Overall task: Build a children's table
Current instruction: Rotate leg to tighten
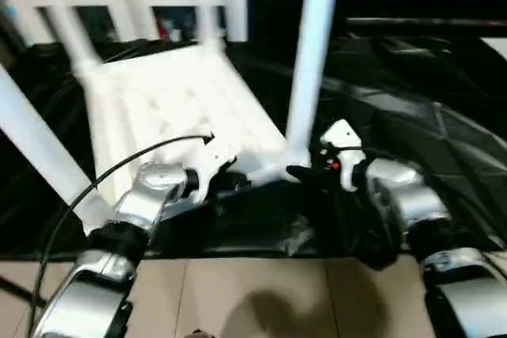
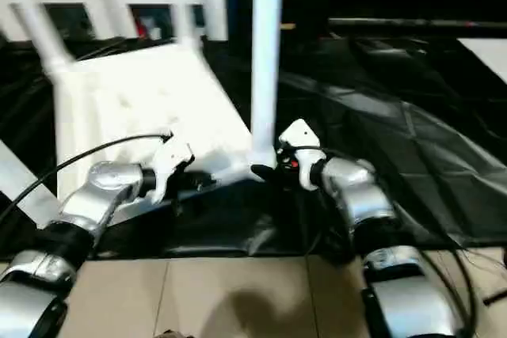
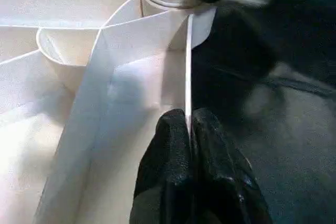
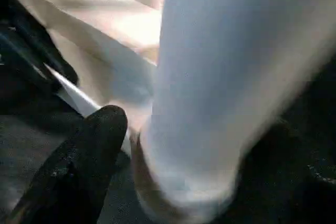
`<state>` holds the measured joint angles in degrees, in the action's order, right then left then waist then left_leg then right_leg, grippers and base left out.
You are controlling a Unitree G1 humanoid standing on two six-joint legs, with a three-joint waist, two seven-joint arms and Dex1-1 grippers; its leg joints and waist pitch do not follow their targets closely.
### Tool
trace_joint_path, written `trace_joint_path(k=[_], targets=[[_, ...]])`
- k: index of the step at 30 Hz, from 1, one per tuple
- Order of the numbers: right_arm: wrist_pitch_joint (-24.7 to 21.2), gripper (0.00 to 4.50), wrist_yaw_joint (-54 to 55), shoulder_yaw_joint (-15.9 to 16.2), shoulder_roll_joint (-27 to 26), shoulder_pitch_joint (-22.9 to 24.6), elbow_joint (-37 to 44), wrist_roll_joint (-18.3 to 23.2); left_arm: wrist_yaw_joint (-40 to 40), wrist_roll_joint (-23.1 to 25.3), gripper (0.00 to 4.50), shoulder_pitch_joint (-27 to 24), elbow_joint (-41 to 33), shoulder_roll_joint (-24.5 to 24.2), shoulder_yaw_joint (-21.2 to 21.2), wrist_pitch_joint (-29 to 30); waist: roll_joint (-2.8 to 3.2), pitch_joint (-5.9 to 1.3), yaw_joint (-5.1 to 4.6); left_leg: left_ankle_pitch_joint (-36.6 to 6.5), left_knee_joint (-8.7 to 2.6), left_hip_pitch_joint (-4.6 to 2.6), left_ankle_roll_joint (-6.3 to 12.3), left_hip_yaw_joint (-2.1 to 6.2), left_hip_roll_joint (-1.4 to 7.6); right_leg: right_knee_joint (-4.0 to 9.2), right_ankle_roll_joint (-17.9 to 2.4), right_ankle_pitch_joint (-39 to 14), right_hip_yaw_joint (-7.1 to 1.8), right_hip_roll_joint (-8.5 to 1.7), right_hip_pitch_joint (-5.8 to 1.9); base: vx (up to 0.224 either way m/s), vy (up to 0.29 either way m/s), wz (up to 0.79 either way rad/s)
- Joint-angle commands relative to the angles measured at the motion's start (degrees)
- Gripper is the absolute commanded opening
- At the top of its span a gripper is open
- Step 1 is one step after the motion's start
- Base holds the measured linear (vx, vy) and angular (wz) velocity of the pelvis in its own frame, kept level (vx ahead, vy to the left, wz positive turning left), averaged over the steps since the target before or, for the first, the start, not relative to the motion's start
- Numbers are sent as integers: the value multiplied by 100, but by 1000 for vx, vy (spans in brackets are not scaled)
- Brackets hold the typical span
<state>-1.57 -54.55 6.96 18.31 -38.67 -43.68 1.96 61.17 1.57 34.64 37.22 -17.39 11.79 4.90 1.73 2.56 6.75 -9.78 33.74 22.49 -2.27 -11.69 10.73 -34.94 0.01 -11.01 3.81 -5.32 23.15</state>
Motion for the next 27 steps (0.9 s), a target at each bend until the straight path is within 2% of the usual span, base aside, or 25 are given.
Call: trace_joint_path(k=[1,3,5,8,15,19,20,22,24,25,27], targets=[[3,382,-273,101,91,20,145,48,349,-418,0,-109,-294,73,15,10,-86,-364,0,-1032,-366,-156,455,112,311,343,-1529,-649,-239,-360,-236,0,0,0],[-5,382,-428,159,83,65,183,34,456,-455,0,-168,-399,50,23,45,-94,-362,12,-1058,-371,-146,413,112,309,345,-1501,-721,-243,-366,-246,0,0,0],[-35,353,-518,198,48,86,177,15,484,-438,0,-201,-453,40,25,53,-99,-359,1,-1071,-378,-142,380,121,303,353,-1450,-801,-242,-366,-248,0,0,0],[-60,343,-554,214,21,84,163,8,494,-425,0,-209,-467,35,22,60,-104,-362,-8,-1064,-378,-140,356,123,293,357,-1421,-854,-241,-365,-254,0,0,0],[-137,280,-641,207,22,72,110,45,469,-409,0,-256,-580,-21,2,152,-121,-369,-5,-926,-361,-136,423,116,290,335,-1448,-708,-239,-357,-251,0,0,0],[-175,265,-576,141,-35,135,93,104,357,-324,0,-266,-556,-13,21,129,-124,-372,-6,-886,-355,-134,438,116,290,333,-1436,-717,-238,-358,-252,0,0,0],[-215,263,-438,84,-90,146,49,125,242,-265,0,-249,-512,6,23,128,-119,-373,-8,-890,-354,-137,440,114,289,331,-1437,-716,-241,-355,-246,0,0,0],[-373,261,492,-199,-372,112,-263,150,-483,23,0,-75,-192,165,-3,260,-118,-352,-35,-944,-376,-141,389,121,289,359,-1432,-825,-247,-356,-231,0,0,0],[-597,261,1292,-405,-618,105,-461,165,-1119,127,0,87,76,398,-101,403,-115,-330,-69,-1191,-402,-178,224,121,274,412,-1362,-1229,-257,-357,-211,0,0,0],[-711,261,1641,-445,-756,129,-499,139,-1392,177,0,170,184,529,-116,529,-121,-324,-80,-1332,-421,-188,98,141,273,438,-1285,-1521,-260,-379,-226,0,0,0],[-781,259,1847,-461,-843,148,-513,119,-1557,212,0,220,246,609,-120,616,-125,-308,-83,-1498,-438,-207,32,143,269,489,-1143,-1830,-266,-383,-212,0,0,0]])
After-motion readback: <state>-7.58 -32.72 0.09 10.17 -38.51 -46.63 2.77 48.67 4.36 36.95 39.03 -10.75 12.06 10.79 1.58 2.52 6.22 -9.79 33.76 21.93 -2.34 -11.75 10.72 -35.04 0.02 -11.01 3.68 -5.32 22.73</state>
